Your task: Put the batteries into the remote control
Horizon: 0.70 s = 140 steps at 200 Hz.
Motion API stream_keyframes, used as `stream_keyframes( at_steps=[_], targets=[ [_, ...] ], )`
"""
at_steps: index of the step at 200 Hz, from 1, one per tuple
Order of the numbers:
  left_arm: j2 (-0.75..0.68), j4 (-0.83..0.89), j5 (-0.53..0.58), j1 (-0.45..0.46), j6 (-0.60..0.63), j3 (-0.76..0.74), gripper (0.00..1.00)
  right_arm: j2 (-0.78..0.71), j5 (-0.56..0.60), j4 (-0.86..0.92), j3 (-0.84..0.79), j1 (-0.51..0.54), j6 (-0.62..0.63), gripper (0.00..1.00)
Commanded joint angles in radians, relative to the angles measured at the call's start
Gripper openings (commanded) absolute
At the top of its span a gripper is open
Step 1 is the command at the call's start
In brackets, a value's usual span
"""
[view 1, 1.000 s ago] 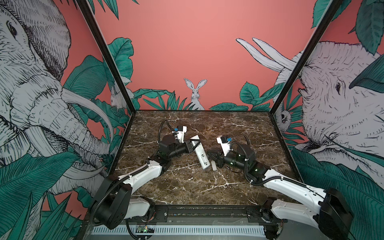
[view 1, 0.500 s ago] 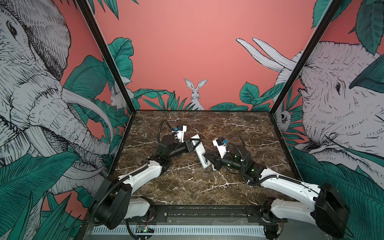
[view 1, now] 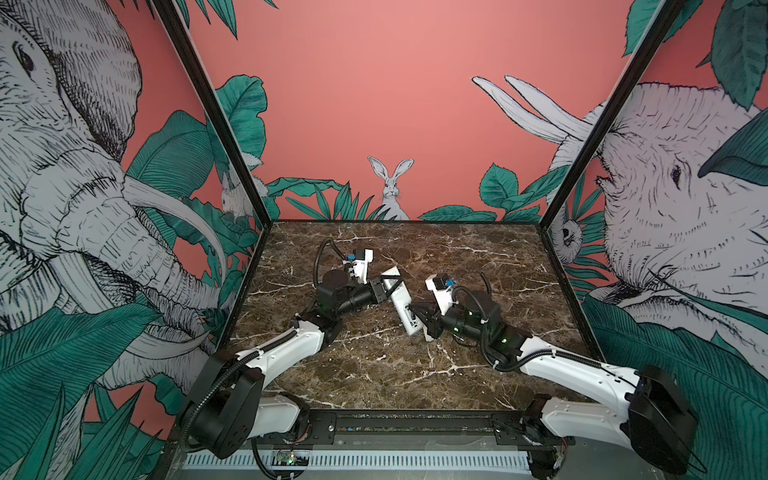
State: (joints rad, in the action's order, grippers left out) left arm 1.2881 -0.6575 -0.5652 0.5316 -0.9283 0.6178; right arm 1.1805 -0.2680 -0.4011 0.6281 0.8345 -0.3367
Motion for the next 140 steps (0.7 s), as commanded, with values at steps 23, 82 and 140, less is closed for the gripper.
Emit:
stream_keyframes(
  at_steps=[23, 82, 140],
  targets=[
    [-0.019, -0.054, -0.012, 0.002, -0.018, 0.004, 0.0, 0.012, 0.007, -0.068, 0.012, 0.012, 0.017, 0.0],
    [-0.025, -0.057, -0.011, 0.002, -0.021, 0.002, 0.0, 0.028, 0.01, -0.07, 0.012, 0.015, 0.027, 0.0],
    [-0.028, -0.059, -0.007, 0.002, -0.021, -0.002, 0.0, 0.044, 0.005, -0.077, 0.01, 0.019, 0.025, 0.0]
  ],
)
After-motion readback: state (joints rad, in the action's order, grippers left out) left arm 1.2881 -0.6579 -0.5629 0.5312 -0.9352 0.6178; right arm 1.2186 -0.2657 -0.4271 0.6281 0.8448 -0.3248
